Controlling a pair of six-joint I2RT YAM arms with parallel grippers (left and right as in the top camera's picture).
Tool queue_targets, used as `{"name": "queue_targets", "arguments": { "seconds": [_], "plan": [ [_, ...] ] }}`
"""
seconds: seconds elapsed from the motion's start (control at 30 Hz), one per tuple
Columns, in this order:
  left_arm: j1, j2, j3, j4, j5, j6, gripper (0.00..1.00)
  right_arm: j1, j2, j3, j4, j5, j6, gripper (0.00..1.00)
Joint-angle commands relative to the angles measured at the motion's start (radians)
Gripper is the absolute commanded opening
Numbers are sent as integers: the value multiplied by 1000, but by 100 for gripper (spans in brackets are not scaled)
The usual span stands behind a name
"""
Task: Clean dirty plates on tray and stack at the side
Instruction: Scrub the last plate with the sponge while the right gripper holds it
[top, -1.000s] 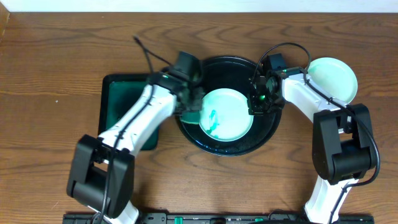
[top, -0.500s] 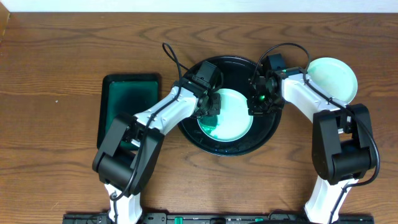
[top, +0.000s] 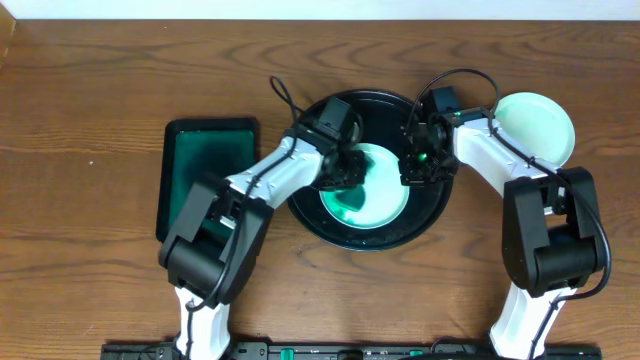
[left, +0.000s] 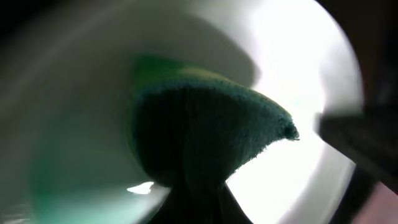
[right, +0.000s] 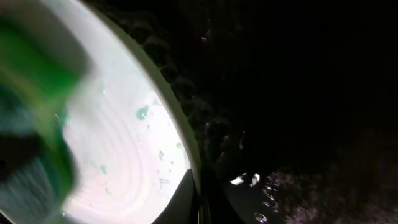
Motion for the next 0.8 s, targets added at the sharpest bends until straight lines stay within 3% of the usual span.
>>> {"name": "queue_targets", "arguments": {
  "seconds": [0.0, 0.23, 0.33, 0.43, 0.77],
  "plan": [
    [-110, 81, -32, -5, 192, -31, 7, 12, 9, -7, 2, -21, 13, 1],
    [-118, 81, -32, 20, 212, -64, 8, 13, 9, -7, 2, -29, 13, 1],
    [-97, 81, -32, 16, 149, -59, 7, 13, 9, -7, 1, -36, 14, 1],
    [-60, 81, -32, -16, 16, -55, 7, 13, 9, -7, -3, -36, 18, 1],
    [38, 81, -32, -262, -638, -29, 7, 13, 9, -7, 0, -36, 20, 1]
  ]
}}
